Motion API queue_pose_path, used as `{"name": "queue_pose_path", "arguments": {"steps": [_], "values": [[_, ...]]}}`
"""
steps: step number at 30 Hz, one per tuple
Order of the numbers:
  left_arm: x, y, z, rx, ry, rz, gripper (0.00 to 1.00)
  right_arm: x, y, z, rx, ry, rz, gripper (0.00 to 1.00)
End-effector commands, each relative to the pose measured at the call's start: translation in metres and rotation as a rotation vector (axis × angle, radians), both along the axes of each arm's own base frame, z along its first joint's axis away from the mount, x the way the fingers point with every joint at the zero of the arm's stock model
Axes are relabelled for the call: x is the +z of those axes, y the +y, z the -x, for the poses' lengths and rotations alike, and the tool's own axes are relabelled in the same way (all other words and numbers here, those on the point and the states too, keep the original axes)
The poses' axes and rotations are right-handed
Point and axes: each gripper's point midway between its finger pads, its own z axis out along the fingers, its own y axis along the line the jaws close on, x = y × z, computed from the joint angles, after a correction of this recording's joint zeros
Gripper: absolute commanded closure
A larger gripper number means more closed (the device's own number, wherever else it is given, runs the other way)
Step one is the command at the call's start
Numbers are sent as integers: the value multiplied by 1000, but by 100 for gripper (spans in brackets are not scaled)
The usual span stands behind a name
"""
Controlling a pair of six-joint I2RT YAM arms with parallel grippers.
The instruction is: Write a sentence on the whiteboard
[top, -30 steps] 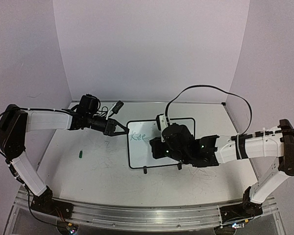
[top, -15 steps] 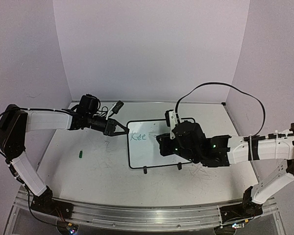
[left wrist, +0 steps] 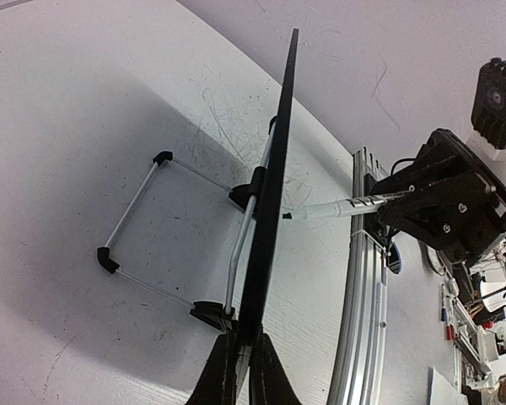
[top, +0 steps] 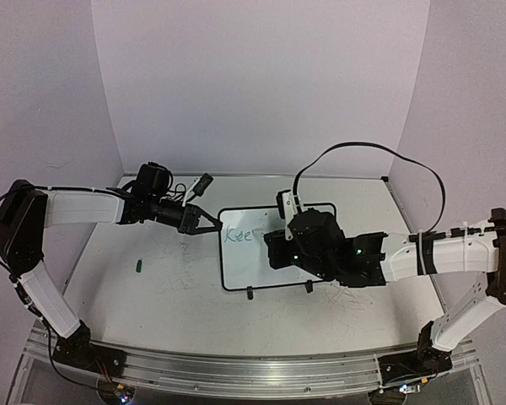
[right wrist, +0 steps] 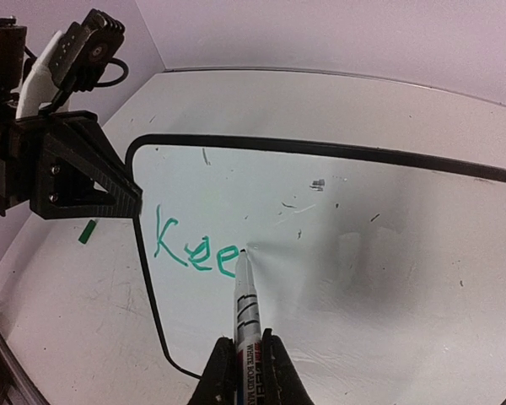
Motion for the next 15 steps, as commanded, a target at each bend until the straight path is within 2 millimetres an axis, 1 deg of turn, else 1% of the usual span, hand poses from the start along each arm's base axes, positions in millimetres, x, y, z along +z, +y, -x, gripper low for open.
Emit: {"name": "queue_pose_path", "arguments": {"steps": [1,5,15], "values": [[20,2,8,-25,-15,38,100,21,4,-11,-35,-47,-28,100],[20,1,8,-25,-14,37,100,16,4,-13,-41,-38,-10,100],[19,1,8,-24,-13,35,100,5,-3,-10,-57,-10,12,100]]}}
